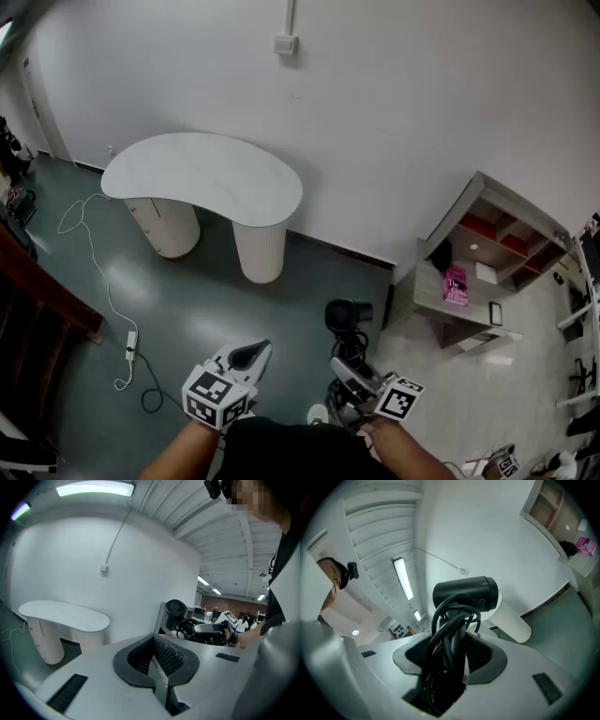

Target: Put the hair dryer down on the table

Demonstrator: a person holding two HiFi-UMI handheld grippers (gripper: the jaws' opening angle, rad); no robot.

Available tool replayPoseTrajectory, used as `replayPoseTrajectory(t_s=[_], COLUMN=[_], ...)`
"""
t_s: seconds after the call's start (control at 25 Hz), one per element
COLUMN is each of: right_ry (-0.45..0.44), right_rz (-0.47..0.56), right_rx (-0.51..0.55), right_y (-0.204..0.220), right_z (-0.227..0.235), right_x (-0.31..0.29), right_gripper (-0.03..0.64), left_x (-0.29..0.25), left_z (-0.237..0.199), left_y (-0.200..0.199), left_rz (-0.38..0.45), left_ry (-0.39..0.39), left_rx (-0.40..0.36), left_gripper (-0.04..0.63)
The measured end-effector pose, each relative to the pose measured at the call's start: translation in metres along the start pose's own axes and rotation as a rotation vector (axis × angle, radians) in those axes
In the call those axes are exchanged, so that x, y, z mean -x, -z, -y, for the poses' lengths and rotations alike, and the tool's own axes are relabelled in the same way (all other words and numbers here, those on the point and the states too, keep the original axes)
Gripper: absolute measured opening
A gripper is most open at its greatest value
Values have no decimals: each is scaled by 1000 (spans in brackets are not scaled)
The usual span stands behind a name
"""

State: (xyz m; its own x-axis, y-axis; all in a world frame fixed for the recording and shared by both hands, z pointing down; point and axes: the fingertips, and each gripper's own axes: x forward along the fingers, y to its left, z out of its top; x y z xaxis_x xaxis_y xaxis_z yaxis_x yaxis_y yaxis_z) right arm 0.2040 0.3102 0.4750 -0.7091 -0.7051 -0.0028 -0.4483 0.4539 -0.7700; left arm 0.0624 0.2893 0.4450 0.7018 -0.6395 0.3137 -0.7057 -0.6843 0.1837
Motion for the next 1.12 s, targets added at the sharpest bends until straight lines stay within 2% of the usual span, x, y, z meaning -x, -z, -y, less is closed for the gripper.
replayPoseTrajectory(t_s=[0.16,0.64,0.92,1.12], right_ry=[-15,-24,-23,-15], right_rz=[17,-12,-37,-24], right_rx=[-29,26,45,14], right_y=[1,9,25,39], right_z=[-3,-17,-29,-38], right_x=[-2,-14,-37,-62], right_gripper=[207,207,207,207], left_x=[0,11,29,50], left_z=[0,-14,-37,-63], left_y=[6,13,20,22], left_rz=[-1,-10,-2,-8], left_ry=[12,6,5,8], left_rx=[-2,-5,13,12], left_gripper=[11,11,11,11])
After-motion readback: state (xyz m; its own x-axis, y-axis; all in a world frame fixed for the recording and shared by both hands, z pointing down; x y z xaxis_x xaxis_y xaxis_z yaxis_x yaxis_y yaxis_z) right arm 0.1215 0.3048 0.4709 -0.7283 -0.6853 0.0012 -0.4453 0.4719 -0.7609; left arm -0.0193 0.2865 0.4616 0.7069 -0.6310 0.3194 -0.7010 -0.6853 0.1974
